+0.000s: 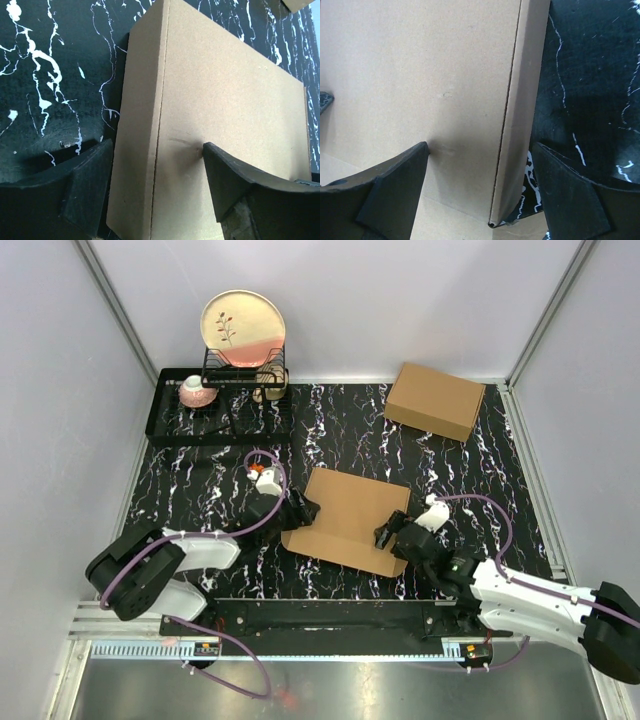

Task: Fold the paper box

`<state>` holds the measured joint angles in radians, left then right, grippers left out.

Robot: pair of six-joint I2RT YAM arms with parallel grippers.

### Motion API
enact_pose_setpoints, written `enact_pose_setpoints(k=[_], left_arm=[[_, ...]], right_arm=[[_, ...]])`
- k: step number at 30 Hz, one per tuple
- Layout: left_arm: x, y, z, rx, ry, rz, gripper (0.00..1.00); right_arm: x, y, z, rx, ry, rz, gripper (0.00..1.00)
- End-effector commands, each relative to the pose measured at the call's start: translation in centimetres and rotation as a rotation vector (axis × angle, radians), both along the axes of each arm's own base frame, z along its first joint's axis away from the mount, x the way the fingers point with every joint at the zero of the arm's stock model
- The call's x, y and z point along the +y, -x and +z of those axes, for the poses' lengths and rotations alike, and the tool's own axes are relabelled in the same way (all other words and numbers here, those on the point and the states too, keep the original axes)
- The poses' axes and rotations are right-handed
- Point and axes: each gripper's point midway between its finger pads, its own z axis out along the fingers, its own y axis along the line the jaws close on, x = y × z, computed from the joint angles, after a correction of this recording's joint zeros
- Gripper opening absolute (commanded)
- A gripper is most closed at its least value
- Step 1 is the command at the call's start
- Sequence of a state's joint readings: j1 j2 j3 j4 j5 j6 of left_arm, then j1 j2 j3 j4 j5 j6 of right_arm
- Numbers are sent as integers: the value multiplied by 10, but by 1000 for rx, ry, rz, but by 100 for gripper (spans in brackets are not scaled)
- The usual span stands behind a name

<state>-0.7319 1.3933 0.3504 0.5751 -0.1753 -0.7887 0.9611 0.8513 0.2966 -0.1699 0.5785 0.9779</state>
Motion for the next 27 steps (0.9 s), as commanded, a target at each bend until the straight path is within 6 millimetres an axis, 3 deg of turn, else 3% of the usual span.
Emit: enact_pose_setpoints(k=[1,7,10,11,13,14,15,16,17,19,20,21,23,24,25,26,27], left_arm=[[6,20,-31,81,-46,-45,69],[11,24,-38,90,-66,-44,63],[24,16,-26,55,-77,21,73],[25,10,-3,1,-42,46,76],[39,2,18,-49,-64,115,84],[40,-6,53,-125,-16,147,87],[45,-9,69,-165,-14,169,90],[54,-11,79,-189,-28,201,91],[55,-14,114,-258,20,218,91],[62,-12,134,-294,1,222,91],[63,-10,156,-331,35,222,90],[63,-8,159,-337,37,211,88],[52,4,157,-316,66,125,78],[46,10,152,-290,100,100,73],[36,21,133,-249,111,40,63],[31,29,123,-224,125,17,60],[25,37,115,-200,148,-4,57]], right_arm=[[-2,6,-12,35,-25,-11,87],[-3,7,-11,38,-36,-15,87],[-5,4,5,13,-37,-23,95],[-9,0,20,-14,-18,-37,97],[-13,-6,47,-76,-30,-56,99],[-16,-11,69,-126,-16,-60,100],[-18,-15,82,-157,-14,-65,100],[-19,-16,92,-174,-3,-64,100],[-18,-21,114,-213,5,-61,100],[-16,-27,125,-231,54,-51,100],[-13,-33,142,-270,78,-38,100],[-8,-39,142,-272,124,-24,99],[3,-53,164,-332,170,18,93],[11,-62,158,-320,214,42,82],[13,-76,157,-303,203,61,74],[17,-88,161,-295,196,85,67],[20,-101,146,-244,207,103,56]])
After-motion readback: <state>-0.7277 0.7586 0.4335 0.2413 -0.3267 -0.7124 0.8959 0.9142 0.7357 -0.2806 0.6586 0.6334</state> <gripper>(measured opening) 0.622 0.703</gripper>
